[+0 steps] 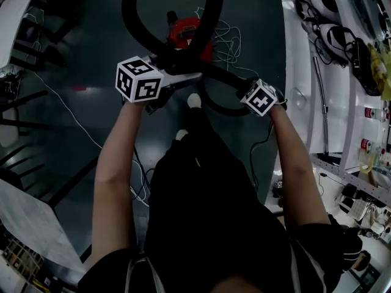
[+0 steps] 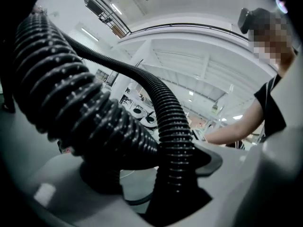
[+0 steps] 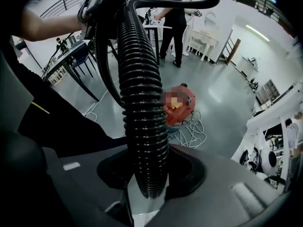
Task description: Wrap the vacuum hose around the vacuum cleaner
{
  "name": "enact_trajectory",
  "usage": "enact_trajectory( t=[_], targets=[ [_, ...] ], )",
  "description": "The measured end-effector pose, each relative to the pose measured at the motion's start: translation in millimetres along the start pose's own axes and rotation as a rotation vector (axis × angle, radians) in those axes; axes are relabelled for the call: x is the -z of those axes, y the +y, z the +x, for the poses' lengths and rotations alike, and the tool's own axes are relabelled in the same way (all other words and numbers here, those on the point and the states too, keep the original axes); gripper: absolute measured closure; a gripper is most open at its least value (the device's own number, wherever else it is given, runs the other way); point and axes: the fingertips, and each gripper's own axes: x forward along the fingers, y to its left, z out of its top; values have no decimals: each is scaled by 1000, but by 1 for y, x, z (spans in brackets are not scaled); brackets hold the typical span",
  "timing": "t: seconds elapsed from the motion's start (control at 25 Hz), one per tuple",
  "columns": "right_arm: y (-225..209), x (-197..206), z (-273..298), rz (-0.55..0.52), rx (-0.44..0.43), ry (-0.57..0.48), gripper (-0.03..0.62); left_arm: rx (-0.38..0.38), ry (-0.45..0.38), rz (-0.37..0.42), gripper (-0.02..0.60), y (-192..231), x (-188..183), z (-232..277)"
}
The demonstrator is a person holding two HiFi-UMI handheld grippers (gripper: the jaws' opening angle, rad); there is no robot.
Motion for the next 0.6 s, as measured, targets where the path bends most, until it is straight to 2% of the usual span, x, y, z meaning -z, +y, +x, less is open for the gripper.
enact_trajectory(
  t=[0.2, 0.36, 0.6],
  targets=[
    [-33, -6, 15, -3, -33, -2, 434, -33, -13, -43, 176, 36, -8, 23],
    [-51, -5, 29, -9, -67, 8, 435, -27, -6, -57, 179, 57, -14, 42],
    [-66, 7, 53, -13, -108, 19, 437, -24, 22, -85, 176, 81, -4, 71]
  ],
)
